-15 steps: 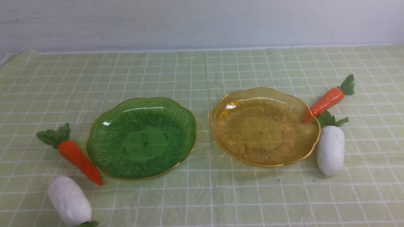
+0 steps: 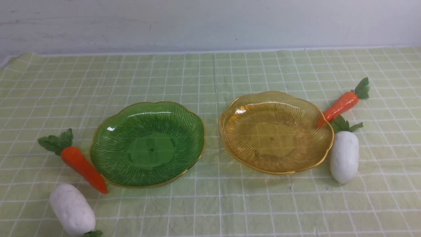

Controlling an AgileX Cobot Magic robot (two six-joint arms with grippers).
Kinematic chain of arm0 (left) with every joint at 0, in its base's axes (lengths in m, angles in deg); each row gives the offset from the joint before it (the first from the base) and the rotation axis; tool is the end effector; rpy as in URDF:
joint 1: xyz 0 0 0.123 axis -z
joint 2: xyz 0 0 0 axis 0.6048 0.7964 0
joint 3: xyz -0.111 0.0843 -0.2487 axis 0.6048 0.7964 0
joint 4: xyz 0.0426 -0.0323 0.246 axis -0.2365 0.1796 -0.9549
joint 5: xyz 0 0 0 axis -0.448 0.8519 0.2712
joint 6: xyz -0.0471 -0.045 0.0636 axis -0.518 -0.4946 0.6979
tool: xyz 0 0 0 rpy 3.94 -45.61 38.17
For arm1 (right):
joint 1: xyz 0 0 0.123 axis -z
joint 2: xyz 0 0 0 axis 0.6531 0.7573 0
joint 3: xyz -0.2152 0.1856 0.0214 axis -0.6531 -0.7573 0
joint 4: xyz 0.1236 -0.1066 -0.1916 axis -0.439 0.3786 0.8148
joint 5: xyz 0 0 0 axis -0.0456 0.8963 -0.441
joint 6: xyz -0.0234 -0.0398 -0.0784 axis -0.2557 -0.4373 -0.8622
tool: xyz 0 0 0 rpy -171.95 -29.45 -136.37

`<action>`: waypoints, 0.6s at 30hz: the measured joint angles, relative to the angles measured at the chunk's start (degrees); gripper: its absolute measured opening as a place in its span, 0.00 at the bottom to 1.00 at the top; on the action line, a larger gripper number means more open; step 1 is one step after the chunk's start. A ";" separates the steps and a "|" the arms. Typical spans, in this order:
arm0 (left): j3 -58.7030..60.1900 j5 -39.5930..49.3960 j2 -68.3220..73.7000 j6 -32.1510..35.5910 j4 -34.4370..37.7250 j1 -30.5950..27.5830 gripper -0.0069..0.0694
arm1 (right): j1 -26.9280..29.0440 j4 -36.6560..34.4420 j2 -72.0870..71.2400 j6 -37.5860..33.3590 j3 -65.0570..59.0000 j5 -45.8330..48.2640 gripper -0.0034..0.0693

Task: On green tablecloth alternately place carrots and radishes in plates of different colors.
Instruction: 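Pick up the white radish and place it in the left plate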

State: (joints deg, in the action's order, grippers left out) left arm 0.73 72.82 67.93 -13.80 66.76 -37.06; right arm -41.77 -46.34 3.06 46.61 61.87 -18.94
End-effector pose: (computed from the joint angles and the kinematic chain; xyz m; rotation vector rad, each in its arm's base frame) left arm 0.0523 -0.0006 0.1702 0.0696 1.8839 0.0392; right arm 0.0524 -0.0010 0.1722 -0.0506 1.8790 -0.0431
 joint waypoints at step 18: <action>0.10 -24.76 0.00 -4.60 27.34 0.00 0.08 | 0.00 0.61 0.00 0.00 0.00 -0.05 0.03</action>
State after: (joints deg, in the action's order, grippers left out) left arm 0.83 48.07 67.93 -18.40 94.10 -37.06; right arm -41.77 -45.73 3.06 46.61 61.87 -18.99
